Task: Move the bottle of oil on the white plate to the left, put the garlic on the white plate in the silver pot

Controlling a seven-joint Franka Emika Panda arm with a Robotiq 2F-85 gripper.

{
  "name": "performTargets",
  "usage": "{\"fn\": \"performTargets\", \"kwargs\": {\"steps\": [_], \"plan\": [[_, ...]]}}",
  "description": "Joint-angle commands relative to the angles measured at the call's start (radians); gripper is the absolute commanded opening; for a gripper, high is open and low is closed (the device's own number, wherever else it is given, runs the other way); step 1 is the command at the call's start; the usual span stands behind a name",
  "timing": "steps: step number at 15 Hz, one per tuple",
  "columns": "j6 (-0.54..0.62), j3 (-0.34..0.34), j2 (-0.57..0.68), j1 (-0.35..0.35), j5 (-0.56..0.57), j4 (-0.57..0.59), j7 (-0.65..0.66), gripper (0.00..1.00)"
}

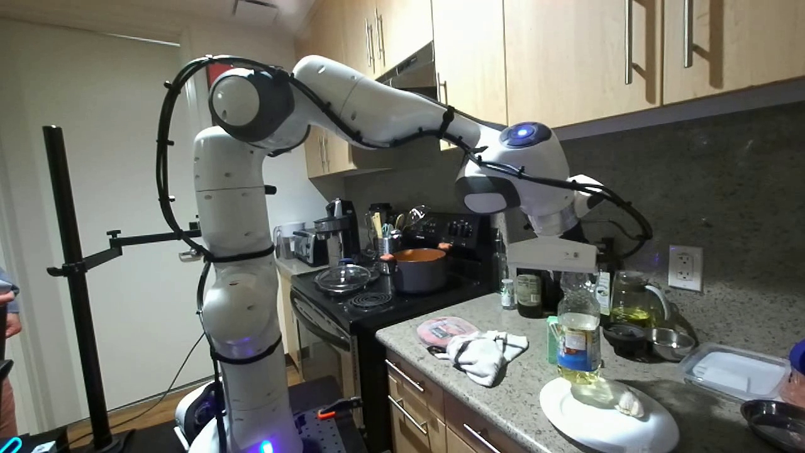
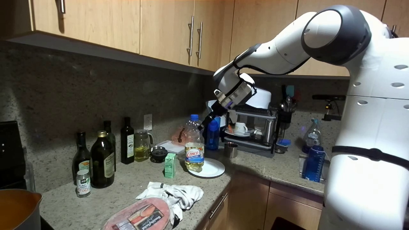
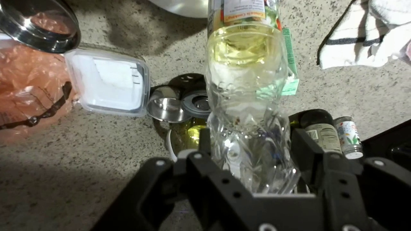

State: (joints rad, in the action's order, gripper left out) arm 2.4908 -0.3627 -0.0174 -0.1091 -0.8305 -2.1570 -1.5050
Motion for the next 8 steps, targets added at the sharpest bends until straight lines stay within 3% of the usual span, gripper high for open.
{"fn": "performTargets", "kwargs": {"steps": [1,8], "plan": [[-0.03,0.063,-0.025,-0.041,-0.005,0.033,-0.003,0.39],[-0.034,0.126,-0.017,-0.037,-0.019,0.048,-0.014,0.39]]}}
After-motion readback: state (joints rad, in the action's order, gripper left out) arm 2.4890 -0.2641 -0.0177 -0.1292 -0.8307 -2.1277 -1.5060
